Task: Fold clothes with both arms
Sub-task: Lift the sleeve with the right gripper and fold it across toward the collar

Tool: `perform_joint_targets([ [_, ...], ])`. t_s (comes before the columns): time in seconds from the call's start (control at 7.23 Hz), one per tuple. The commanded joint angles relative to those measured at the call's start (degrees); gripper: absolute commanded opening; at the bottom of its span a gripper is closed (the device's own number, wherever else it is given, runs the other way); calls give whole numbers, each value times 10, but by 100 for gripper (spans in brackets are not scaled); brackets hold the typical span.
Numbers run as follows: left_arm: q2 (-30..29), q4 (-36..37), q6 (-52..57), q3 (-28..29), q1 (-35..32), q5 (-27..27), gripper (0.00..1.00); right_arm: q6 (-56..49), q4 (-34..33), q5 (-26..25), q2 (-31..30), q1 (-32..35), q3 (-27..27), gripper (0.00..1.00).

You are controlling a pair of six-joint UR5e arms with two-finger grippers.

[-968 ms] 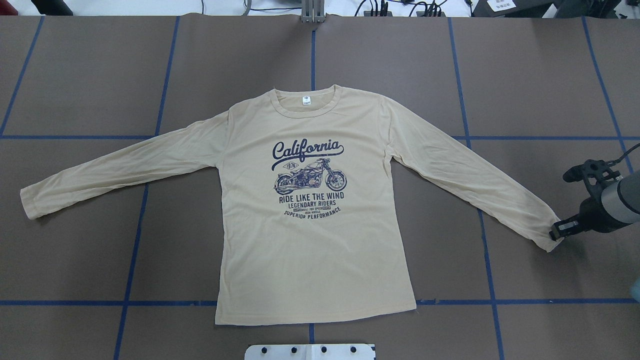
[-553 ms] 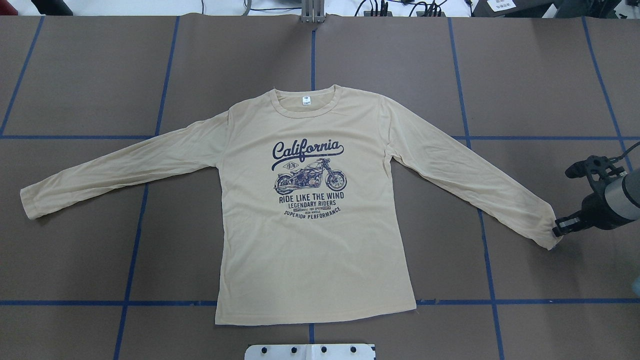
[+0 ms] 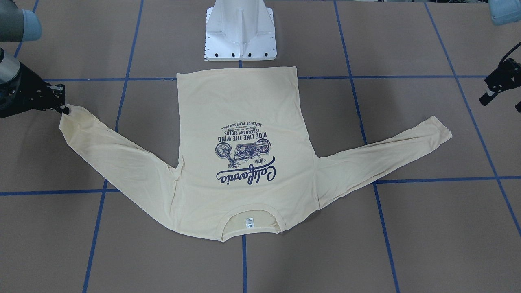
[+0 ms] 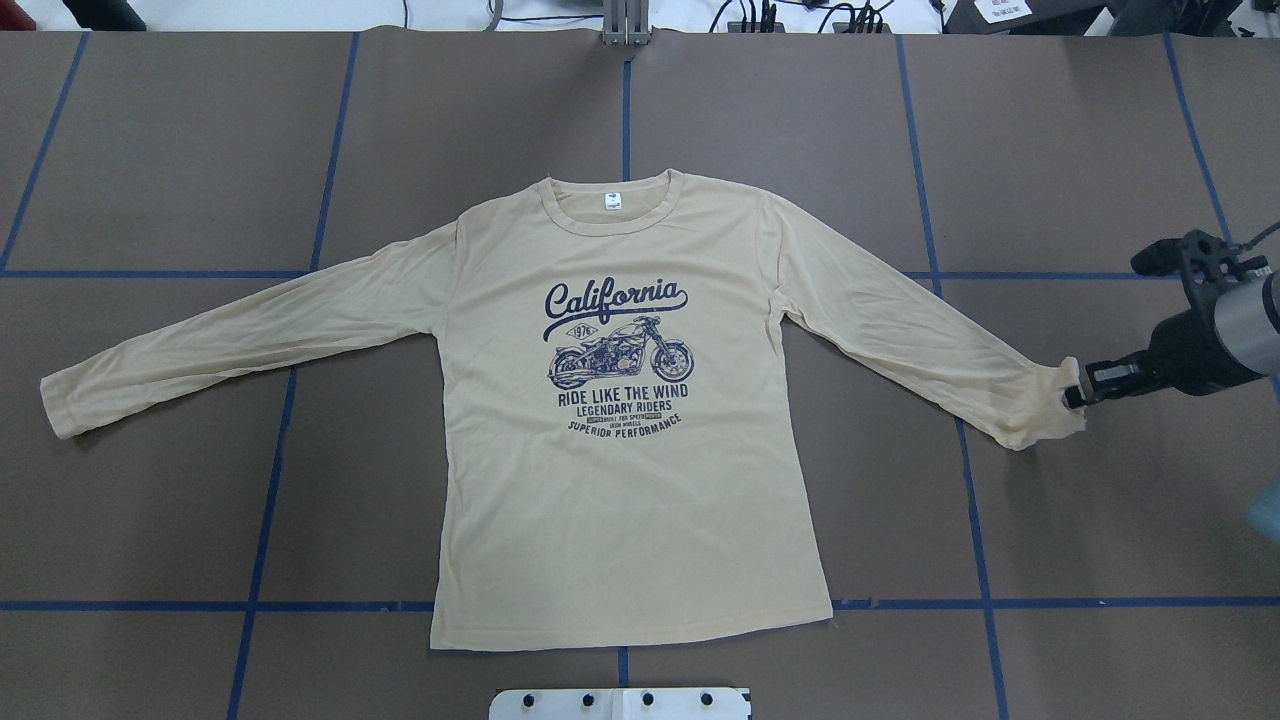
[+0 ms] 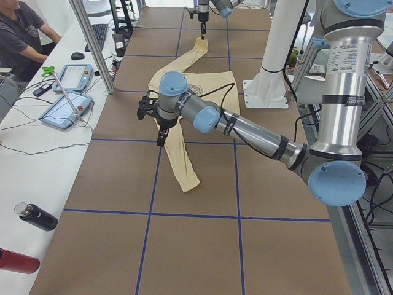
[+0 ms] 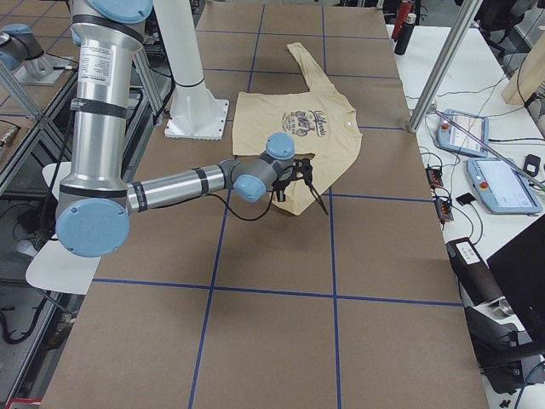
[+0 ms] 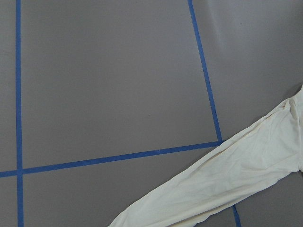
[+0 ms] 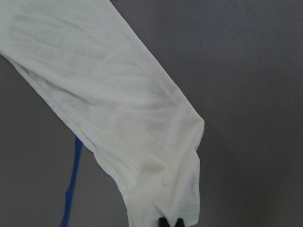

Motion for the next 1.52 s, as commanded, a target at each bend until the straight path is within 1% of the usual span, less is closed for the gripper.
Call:
perform_joint_targets([
  [0.0,-1,0,1,4,0,-13,100,91,-6,20,147,-5,-50,0],
  [0.14,-1,0,1,7,1,-13,100,90,-1,30,207,-5,-88,0],
  [0.28,-1,0,1,6,0,-14,100,92,-1,31,249,-4,-90,0],
  [0.41,0,0,1,8,0,-20,100,92,3,41,268,2,-79,0],
  [0.69,0,1,1,7,0,-20,100,158,0,43,357,2,-76,0],
  [0.83,-1,2,1,8,0,-20,100,164,-2,40,401,-5,-89,0],
  [0.97,-1,2,0,9,0,-20,100,160,1,31,433,-14,-115,0],
  [1.24,-1,3,0,12,0,-21,100,159,2,-34,547,-54,-249,0],
  [1.38,-3,2,-3,15,0,-21,100,157,3,-58,576,-70,-294,0],
])
